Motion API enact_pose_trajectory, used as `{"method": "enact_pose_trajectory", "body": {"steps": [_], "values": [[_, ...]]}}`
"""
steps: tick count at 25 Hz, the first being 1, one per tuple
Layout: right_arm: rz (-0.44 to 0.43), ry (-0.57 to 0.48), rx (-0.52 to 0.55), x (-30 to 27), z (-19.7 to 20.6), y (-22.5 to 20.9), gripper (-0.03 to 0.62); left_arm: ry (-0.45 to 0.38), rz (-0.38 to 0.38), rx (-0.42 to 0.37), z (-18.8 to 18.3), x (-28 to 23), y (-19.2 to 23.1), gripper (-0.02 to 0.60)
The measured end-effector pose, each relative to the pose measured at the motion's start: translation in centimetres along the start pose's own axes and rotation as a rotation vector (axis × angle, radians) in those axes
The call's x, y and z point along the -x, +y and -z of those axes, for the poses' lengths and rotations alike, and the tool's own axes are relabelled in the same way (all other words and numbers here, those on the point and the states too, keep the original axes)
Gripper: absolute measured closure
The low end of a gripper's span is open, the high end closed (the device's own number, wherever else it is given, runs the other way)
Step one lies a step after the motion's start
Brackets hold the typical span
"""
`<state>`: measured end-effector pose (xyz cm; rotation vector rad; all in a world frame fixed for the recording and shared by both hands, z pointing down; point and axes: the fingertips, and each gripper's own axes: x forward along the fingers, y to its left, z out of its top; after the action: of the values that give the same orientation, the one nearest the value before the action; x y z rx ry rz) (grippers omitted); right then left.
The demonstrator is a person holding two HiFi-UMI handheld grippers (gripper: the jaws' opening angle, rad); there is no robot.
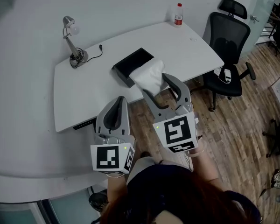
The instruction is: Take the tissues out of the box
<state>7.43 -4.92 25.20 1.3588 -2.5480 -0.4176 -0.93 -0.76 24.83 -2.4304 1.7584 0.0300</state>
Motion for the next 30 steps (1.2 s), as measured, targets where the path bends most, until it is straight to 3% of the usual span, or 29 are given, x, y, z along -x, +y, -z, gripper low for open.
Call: {"method": "enact_pose_trajectory", "body": {"steps": [9,30], "values": [[-0.036,-0.023,-0.013,3.3,-0.4,0.1,0.307,0.01,-0.019,-0.022,-0.8,1.8,-3.1,0.555],[-0.057,-0.043,-0.024,7.4,-0.4,0.7,0.309,0.02,-0.039,-0.02,-1.2,4.5,-5.8,0.555]]}}
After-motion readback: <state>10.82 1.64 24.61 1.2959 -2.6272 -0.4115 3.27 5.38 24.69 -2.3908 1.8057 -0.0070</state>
